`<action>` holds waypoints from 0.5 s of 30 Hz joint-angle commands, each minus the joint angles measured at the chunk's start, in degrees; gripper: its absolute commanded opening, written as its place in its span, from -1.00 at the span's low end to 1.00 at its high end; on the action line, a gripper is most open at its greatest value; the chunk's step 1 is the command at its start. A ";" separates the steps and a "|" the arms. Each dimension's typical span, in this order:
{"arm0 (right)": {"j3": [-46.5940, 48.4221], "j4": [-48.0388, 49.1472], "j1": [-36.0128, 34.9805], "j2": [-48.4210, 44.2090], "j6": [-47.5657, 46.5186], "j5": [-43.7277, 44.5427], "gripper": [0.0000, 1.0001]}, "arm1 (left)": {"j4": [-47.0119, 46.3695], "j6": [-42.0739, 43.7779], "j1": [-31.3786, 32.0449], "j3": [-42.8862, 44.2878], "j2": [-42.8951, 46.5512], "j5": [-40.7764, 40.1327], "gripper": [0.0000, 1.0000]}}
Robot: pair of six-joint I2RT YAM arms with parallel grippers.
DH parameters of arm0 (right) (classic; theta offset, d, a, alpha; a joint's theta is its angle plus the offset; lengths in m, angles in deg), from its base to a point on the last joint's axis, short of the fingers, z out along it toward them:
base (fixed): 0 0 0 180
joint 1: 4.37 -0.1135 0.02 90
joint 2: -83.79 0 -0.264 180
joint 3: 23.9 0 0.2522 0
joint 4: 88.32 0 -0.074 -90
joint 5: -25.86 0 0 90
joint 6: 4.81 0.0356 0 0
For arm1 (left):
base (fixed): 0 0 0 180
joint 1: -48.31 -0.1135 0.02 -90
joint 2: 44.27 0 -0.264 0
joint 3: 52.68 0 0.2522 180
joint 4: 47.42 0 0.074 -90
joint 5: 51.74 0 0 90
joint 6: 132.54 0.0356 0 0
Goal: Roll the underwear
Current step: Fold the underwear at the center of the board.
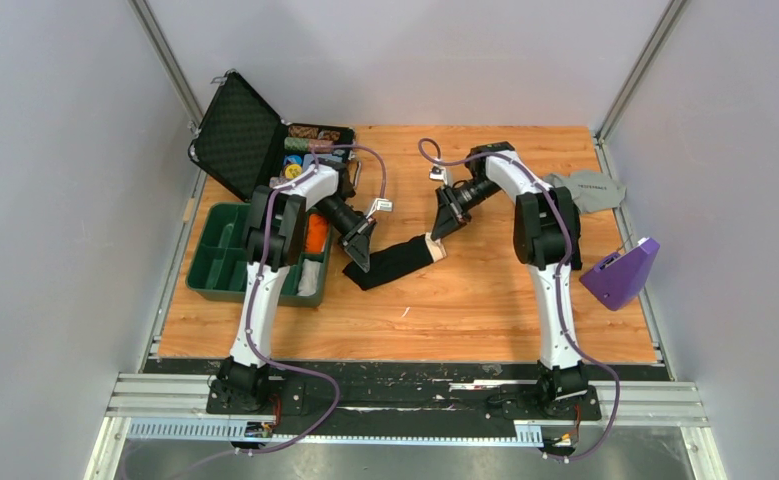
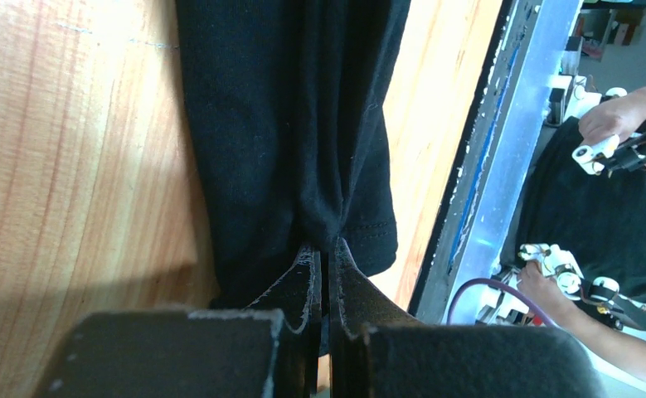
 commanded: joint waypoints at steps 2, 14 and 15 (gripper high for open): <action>6.34 5.49 -0.65 0.52 4.29 -1.71 -0.41 | -0.82 -0.76 -0.64 -0.52 0.31 -1.20 -1.00; -5.46 8.29 4.78 -13.28 -9.19 -3.59 0.34 | 1.06 1.61 -1.87 0.03 -0.30 1.18 -1.00; -9.90 10.75 4.85 -16.07 -11.17 -4.25 0.38 | 1.09 1.80 -1.92 0.21 -0.27 1.31 -1.00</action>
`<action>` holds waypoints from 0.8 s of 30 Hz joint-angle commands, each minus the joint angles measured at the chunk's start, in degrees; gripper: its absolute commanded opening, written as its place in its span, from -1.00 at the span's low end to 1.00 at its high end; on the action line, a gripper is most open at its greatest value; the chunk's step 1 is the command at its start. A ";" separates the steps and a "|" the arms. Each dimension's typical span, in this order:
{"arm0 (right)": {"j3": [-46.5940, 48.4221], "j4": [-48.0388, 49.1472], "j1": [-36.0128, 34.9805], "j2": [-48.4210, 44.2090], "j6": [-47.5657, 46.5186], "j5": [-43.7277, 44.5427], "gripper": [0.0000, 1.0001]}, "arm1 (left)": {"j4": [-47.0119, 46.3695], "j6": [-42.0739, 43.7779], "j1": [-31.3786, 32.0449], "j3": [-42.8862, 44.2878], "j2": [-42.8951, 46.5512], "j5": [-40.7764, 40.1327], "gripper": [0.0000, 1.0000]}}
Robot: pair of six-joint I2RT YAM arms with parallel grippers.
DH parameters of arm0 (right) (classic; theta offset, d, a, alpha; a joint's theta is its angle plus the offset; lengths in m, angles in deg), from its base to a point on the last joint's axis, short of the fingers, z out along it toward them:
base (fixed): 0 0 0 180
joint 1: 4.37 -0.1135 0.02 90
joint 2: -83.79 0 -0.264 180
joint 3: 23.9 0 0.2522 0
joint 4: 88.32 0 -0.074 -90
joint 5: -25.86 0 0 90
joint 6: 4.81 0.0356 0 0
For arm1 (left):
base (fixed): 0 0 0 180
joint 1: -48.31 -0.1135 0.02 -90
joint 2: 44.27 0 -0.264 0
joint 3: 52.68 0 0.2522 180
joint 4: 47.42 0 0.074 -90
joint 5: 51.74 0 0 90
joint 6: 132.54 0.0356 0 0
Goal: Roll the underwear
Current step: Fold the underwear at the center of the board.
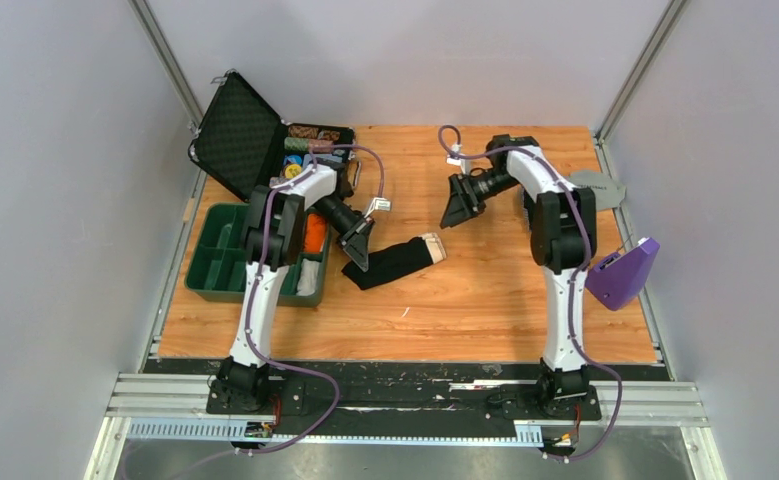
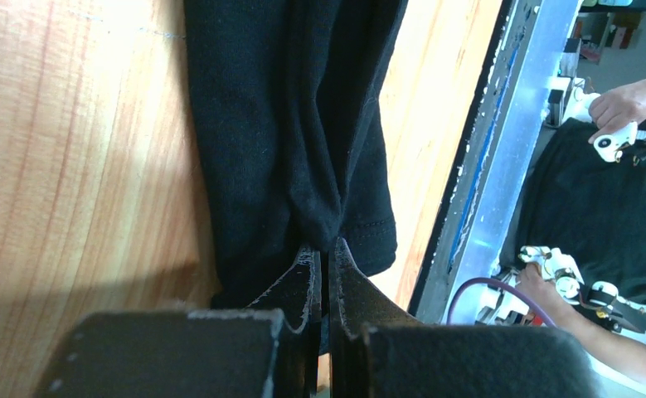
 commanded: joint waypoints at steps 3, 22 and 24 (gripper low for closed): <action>-18.88 11.57 1.78 -17.91 -14.76 -5.85 0.48 | 1.63 2.67 -1.61 0.64 -0.05 1.34 -1.00; -19.70 15.43 -5.75 -13.86 -30.72 -1.75 0.54 | 3.46 3.82 -1.57 2.58 -1.34 2.70 -1.00; -19.47 16.25 -5.99 -13.34 -30.28 -1.35 0.53 | 3.49 3.68 -1.56 2.89 -1.49 2.92 -1.00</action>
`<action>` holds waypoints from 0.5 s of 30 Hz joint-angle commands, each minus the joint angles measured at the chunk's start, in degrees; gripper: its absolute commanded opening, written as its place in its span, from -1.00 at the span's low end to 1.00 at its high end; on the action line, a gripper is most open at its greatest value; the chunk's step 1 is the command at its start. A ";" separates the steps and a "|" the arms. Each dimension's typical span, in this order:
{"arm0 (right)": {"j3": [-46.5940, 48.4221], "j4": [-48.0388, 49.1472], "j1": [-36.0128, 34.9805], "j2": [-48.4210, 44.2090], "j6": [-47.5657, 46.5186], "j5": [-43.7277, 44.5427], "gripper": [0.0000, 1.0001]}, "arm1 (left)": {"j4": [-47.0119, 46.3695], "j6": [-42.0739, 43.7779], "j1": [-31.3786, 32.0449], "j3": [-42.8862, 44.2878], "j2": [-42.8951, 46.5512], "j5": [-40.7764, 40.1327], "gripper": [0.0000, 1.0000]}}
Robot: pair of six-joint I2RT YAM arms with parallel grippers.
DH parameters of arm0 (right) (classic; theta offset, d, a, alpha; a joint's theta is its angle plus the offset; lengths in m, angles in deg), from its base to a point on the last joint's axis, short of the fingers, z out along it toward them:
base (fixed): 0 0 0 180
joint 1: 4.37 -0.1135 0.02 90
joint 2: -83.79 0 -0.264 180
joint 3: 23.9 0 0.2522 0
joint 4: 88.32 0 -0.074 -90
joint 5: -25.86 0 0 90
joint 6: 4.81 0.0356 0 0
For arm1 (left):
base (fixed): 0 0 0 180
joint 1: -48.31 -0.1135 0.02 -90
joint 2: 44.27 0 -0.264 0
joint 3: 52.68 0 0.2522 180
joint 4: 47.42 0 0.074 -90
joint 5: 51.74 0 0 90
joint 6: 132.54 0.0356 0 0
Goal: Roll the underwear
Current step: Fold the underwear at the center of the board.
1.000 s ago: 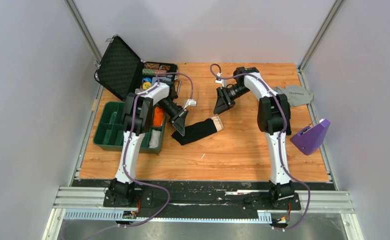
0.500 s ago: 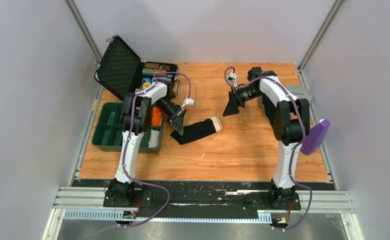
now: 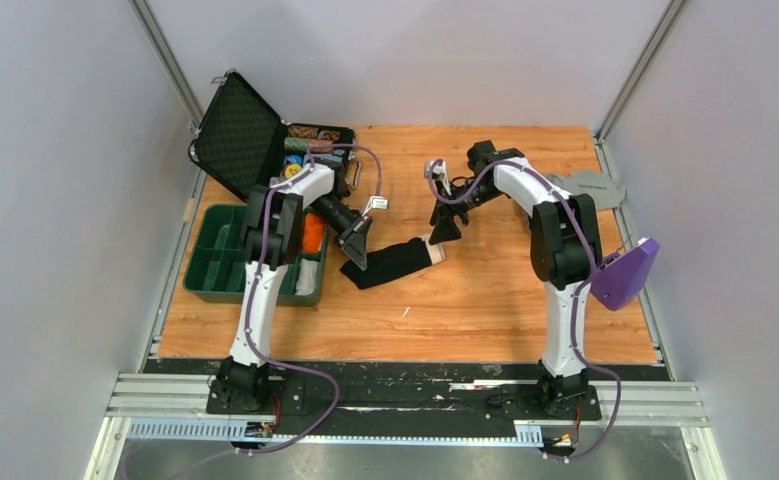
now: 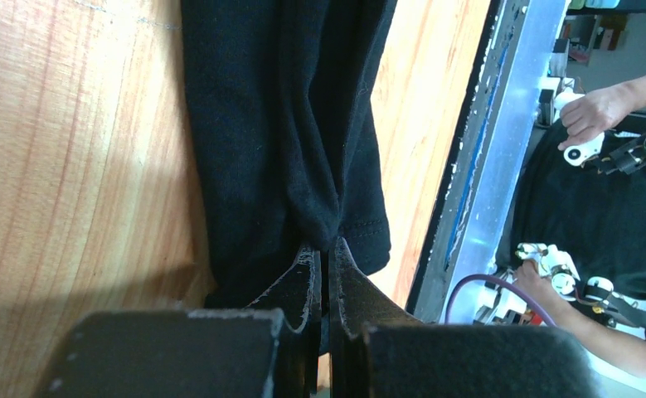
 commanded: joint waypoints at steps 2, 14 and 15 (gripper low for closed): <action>0.61 3.56 -0.84 1.60 -2.16 0.38 0.52 | 1.43 1.16 -0.54 2.26 -1.00 1.76 -1.00; 3.41 0.79 -1.96 4.60 -5.79 1.90 0.27 | 2.05 1.56 -0.49 2.99 -1.40 1.83 -1.00; 3.79 0.27 -2.10 4.89 -5.83 1.88 0.22 | 2.06 1.60 -0.49 3.01 -1.40 1.84 -1.00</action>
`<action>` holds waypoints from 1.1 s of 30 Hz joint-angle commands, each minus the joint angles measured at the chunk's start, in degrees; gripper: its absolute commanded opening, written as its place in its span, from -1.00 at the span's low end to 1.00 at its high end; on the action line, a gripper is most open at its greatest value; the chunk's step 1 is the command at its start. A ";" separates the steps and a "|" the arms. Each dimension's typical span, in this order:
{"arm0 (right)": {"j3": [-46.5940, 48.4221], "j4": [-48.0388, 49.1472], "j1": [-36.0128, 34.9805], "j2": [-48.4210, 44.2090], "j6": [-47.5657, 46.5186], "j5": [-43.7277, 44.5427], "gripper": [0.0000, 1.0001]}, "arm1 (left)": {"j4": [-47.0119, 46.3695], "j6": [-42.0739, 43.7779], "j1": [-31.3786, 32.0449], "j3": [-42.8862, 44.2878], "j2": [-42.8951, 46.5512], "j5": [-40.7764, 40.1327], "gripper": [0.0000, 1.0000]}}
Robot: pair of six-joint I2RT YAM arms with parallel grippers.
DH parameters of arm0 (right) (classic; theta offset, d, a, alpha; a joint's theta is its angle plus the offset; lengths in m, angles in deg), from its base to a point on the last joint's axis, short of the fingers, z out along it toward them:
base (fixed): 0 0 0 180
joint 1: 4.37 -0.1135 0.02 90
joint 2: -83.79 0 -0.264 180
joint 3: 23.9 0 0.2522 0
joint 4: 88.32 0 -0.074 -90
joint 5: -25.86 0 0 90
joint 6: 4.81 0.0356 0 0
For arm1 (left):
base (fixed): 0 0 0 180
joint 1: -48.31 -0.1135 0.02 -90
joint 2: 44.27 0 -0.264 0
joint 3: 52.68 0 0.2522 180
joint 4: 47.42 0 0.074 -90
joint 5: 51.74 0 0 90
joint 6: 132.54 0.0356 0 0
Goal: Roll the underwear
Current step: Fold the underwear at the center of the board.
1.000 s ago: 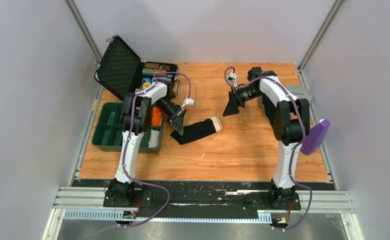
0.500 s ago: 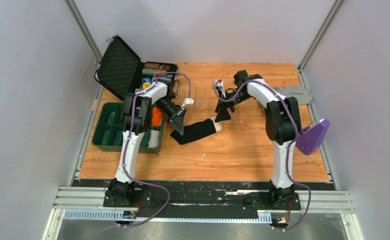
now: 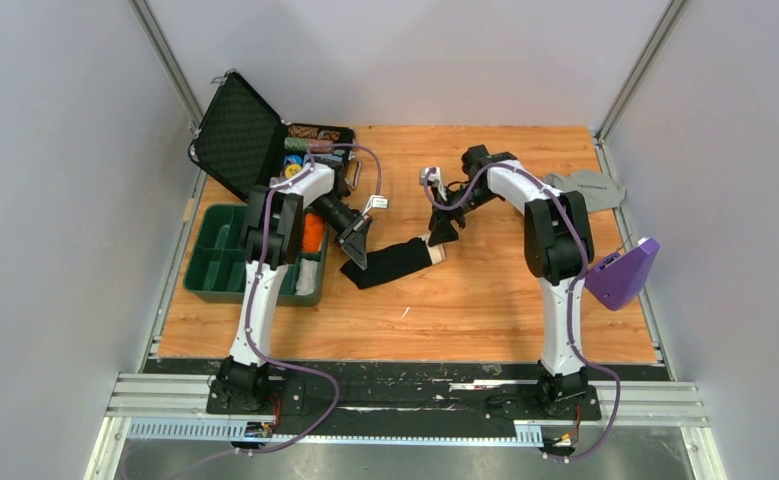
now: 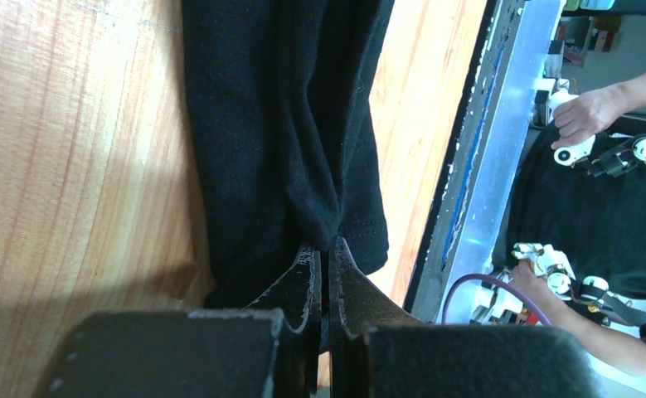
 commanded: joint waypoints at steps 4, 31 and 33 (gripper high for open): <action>4.86 -4.36 -1.03 2.10 -3.75 -1.50 0.02 | 1.09 1.65 -0.43 2.15 -0.85 1.39 -1.00; 3.11 -17.33 -1.47 0.32 6.43 1.31 -1.00 | 5.23 2.63 -0.14 -0.38 2.80 3.31 -1.00; 0.26 -19.19 -1.44 -1.04 7.97 0.55 -1.00 | 6.07 2.80 0.55 -2.28 4.71 3.68 -1.00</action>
